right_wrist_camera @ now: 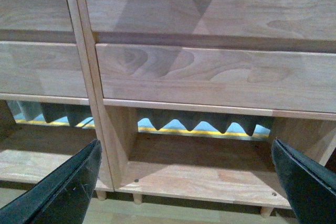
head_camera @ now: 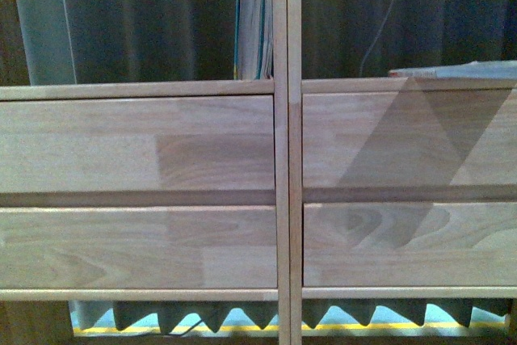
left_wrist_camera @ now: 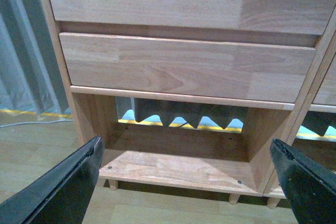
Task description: Organize books on shelf
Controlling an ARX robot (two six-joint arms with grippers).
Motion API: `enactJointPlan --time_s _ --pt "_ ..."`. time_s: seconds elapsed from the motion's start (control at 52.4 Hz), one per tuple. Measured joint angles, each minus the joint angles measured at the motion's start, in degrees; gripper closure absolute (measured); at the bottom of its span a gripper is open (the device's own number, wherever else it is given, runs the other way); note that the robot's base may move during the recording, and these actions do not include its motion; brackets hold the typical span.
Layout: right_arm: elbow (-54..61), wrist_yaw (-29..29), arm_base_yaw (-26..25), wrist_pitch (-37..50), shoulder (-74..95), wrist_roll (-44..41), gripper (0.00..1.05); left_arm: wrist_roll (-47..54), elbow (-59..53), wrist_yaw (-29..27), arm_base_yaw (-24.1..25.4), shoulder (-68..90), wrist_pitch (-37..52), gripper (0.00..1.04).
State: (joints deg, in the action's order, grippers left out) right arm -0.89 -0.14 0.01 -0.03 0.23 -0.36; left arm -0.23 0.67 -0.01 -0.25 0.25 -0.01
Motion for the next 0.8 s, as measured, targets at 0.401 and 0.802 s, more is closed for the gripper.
enactJointPlan --time_s 0.401,0.802 --pt "-33.35 -15.93 -3.65 26.16 53.44 32.52 0.07 0.0 0.0 0.0 0.0 0.0 0.0 0.07" --pt "-57.24 -7.87 -2.84 30.95 90.6 59.56 0.07 0.0 0.0 0.0 0.0 0.0 0.0 0.07"
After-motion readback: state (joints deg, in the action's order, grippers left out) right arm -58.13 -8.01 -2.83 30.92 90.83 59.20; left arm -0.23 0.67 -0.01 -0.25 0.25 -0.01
